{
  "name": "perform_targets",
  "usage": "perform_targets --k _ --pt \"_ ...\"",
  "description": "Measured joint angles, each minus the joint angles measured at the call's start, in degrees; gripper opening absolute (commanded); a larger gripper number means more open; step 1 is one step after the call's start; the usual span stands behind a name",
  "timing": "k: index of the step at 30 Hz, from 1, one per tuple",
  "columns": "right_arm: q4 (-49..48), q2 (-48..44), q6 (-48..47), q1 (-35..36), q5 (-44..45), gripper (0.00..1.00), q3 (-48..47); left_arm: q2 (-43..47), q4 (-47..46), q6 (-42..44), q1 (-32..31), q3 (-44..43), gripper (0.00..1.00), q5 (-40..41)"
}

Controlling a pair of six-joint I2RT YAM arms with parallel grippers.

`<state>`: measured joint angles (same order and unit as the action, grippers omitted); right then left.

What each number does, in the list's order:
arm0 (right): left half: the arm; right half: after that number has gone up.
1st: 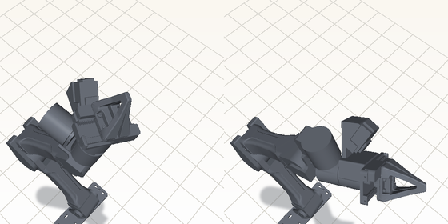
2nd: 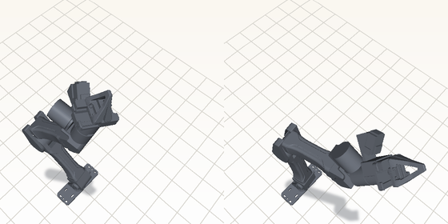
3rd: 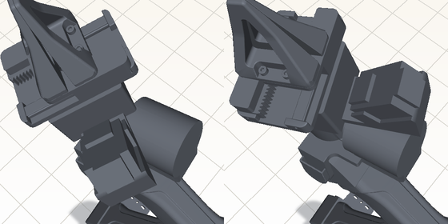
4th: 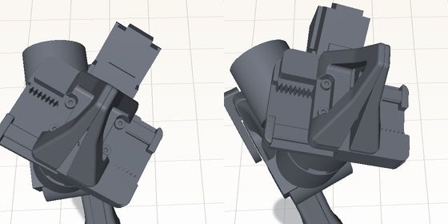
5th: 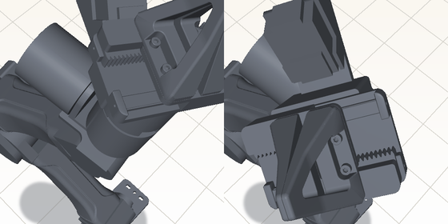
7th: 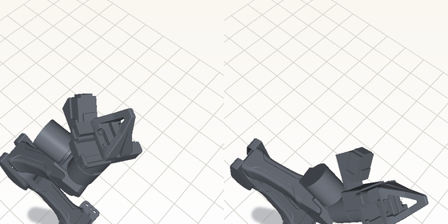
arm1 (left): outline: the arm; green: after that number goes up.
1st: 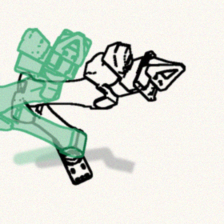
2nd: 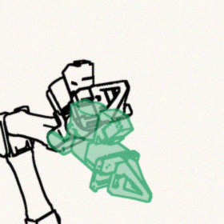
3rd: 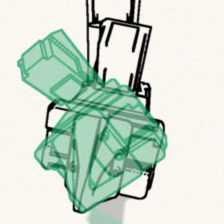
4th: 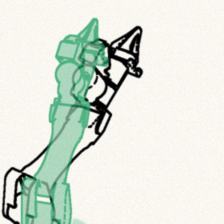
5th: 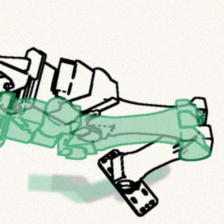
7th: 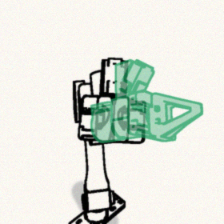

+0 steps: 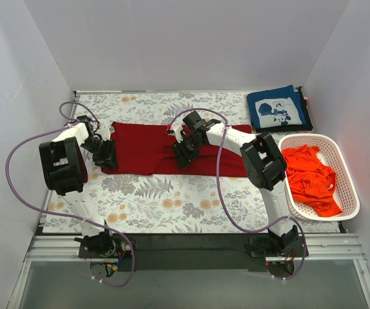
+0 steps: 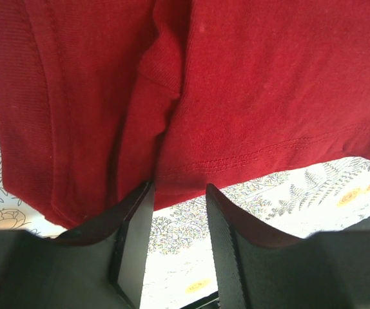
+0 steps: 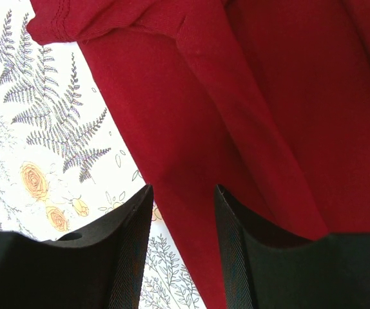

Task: Fold and stack the t-shirts
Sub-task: Fold the tshirt

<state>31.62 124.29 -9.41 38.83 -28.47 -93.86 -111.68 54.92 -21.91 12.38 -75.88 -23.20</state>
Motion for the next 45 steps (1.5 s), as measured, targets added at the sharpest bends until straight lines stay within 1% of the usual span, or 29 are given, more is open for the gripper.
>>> perform_targets --k 1,5,8,9,17,21,24,27,31,36,44,45 --pt "0.00 0.00 0.00 0.00 0.00 0.49 0.00 0.00 0.00 0.02 -0.07 0.00 0.34 0.00" --pt "0.02 0.15 0.00 -0.09 -0.02 0.49 -0.09 0.00 0.13 0.22 -0.46 0.00 0.13 -0.37" --pt "0.00 0.28 0.00 -0.09 -0.20 0.49 -0.11 0.00 0.68 0.39 -0.63 -0.39 0.05 -1.18" --pt "0.00 0.28 0.00 -0.09 -0.22 0.49 -0.11 0.00 1.01 0.39 -0.66 -0.81 0.01 -1.57" --pt "0.00 0.33 -0.02 -0.09 -0.42 0.49 -0.11 0.00 2.93 0.48 -0.76 -6.38 0.00 -4.07" --pt "0.00 0.33 -0.04 -0.20 -0.46 0.49 -0.11 -0.87 4.94 0.13 -0.85 -12.26 0.00 -7.43" --pt "0.00 0.35 -0.09 -0.26 -0.59 0.49 -0.11 -3.69 5.40 -0.57 -1.09 -19.41 0.00 -10.64" --pt "0.04 0.37 -0.35 -0.59 -0.92 0.48 -0.11 -7.56 5.20 -2.14 -1.70 -24.63 0.00 -13.29" --pt "0.37 0.39 -1.16 -1.09 -1.53 0.48 -0.11 -13.84 4.46 -4.96 -2.86 -29.24 0.00 -16.06" --pt "0.96 0.39 -1.84 -1.70 -1.84 0.49 -0.09 -19.21 1.86 -9.86 -3.74 -30.69 0.00 -17.64" --pt "0.59 0.15 -2.62 -2.16 -2.64 0.49 0.76 -19.80 -5.07 -17.11 -3.76 -31.78 0.00 -18.10" --pt "0.39 0.00 -2.64 -2.25 -2.73 0.48 1.03 -19.80 -5.95 -17.73 -3.76 -31.85 0.02 -18.01"
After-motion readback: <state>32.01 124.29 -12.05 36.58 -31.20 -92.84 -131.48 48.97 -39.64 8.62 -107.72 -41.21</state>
